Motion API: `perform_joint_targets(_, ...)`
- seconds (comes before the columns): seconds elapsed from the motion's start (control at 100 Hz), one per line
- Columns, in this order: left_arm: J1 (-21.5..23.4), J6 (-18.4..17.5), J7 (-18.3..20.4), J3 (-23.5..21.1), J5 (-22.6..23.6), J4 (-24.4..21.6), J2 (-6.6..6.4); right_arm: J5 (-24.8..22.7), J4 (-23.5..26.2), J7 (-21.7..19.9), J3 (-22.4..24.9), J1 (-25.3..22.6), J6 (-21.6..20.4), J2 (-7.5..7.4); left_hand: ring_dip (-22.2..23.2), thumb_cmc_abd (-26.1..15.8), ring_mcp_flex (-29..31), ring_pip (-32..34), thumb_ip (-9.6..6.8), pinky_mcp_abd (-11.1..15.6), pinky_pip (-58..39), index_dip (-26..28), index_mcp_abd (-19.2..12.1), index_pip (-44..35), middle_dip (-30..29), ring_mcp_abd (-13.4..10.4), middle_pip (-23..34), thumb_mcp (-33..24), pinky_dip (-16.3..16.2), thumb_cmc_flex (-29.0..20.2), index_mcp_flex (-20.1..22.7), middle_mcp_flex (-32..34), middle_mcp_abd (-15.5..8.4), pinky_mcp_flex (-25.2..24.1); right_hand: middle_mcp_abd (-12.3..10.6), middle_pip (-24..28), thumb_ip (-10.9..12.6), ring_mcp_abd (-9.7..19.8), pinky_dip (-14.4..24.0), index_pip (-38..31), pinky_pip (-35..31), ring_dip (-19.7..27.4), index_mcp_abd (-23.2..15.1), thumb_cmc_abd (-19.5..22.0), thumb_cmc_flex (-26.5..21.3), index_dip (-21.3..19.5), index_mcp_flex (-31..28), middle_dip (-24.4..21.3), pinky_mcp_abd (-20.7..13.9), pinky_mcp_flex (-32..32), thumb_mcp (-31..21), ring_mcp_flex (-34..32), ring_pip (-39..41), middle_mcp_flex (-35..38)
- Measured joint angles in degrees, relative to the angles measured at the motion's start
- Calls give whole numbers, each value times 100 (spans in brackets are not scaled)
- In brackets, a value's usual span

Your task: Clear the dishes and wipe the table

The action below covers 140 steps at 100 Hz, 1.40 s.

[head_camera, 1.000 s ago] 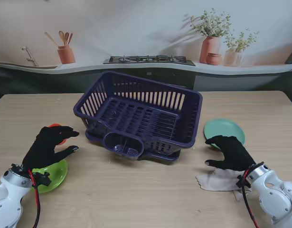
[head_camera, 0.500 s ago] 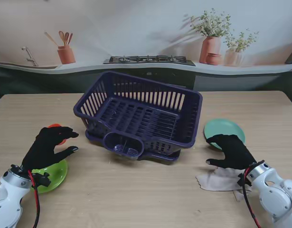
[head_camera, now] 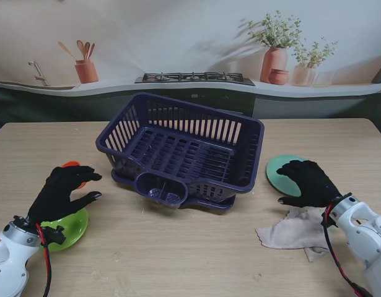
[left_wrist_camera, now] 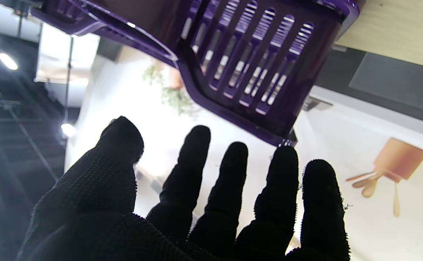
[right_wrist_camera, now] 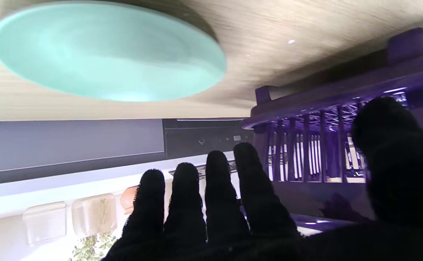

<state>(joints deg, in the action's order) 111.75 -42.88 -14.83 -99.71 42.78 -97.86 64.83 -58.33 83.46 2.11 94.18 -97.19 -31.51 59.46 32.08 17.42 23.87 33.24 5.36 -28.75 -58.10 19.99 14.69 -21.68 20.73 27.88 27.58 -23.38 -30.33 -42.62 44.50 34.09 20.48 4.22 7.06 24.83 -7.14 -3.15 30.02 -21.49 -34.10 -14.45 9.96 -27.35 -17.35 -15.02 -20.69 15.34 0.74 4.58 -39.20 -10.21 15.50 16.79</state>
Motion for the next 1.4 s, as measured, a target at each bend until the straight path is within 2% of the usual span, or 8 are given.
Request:
perform_joint_targets(0.11, 7, 0, 0, -2, 6, -1, 0, -193, -203, -2, -75, 207, 83, -66, 0, 0, 0, 0, 0, 0, 0, -25, 0, -11, 0, 0, 0, 0, 0, 0, 0, 0, 0, 0, -53, -217, 0, 82, 4, 344, 485, 77, 0, 0, 12, 23, 0, -130, -66, 59, 4, 143, -237, -203)
perform_joint_targets(0.23, 16, 4, -12, -5, 26, -2, 1, -258, -397, -4, -222, 402, 366, -121, 0, 0, 0, 0, 0, 0, 0, -32, 0, -15, 0, 0, 0, 0, 0, 0, 0, 1, 0, 0, -72, -363, 0, 144, 309, 621, 918, 138, 0, 0, 14, 24, 0, -208, -71, 68, 5, 220, -573, -339)
perform_joint_targets(0.6, 36, 24, -76, -9, 77, -6, 4, -274, -1118, -55, -943, 1135, 1068, -190, 0, 0, 0, 0, 0, 0, 0, -77, 0, -25, 0, 0, 0, 0, 0, 0, 0, 2, 0, 0, -150, -692, 0, 283, 399, 840, 1453, 139, -6, 0, 20, 80, 5, -354, -71, 21, 112, 280, -939, -476)
perform_joint_targets(0.95, 46, 23, -79, -18, 89, -9, 6, -101, -1684, -183, -1619, 1678, 1671, -205, 0, 0, 0, 0, 0, 0, 0, -82, 0, -55, 0, 0, 82, 0, 0, 0, 0, 59, -1, 0, -202, -887, 0, 351, 356, 869, 1639, 139, -13, 0, 22, 82, 15, -360, -71, -22, 112, 337, -1137, -483)
perform_joint_targets(1.36, 51, 22, -102, -20, 107, -8, 8, -23, -1880, -345, -1967, 1844, 2136, -195, 0, 0, 0, 0, 0, 0, 0, -105, 0, -77, 0, 0, 82, 0, 0, 0, 0, 59, -2, 0, -220, -1032, 0, 415, 223, 937, 1772, 122, -61, 10, 191, 82, 175, -360, -71, -80, 148, 338, -1212, -485)
perform_joint_targets(1.4, 51, 22, -99, -20, 107, -7, 8, -10, -1891, -369, -1985, 1844, 2164, -195, 0, 0, 0, 0, 0, 1, 0, -105, 0, -77, 0, 0, 81, 0, 0, 0, 0, 59, -2, 0, -222, -1033, 0, 415, 223, 1020, 1773, 119, -62, 10, 191, 179, 196, -360, -71, -80, 148, 338, -1212, -485)
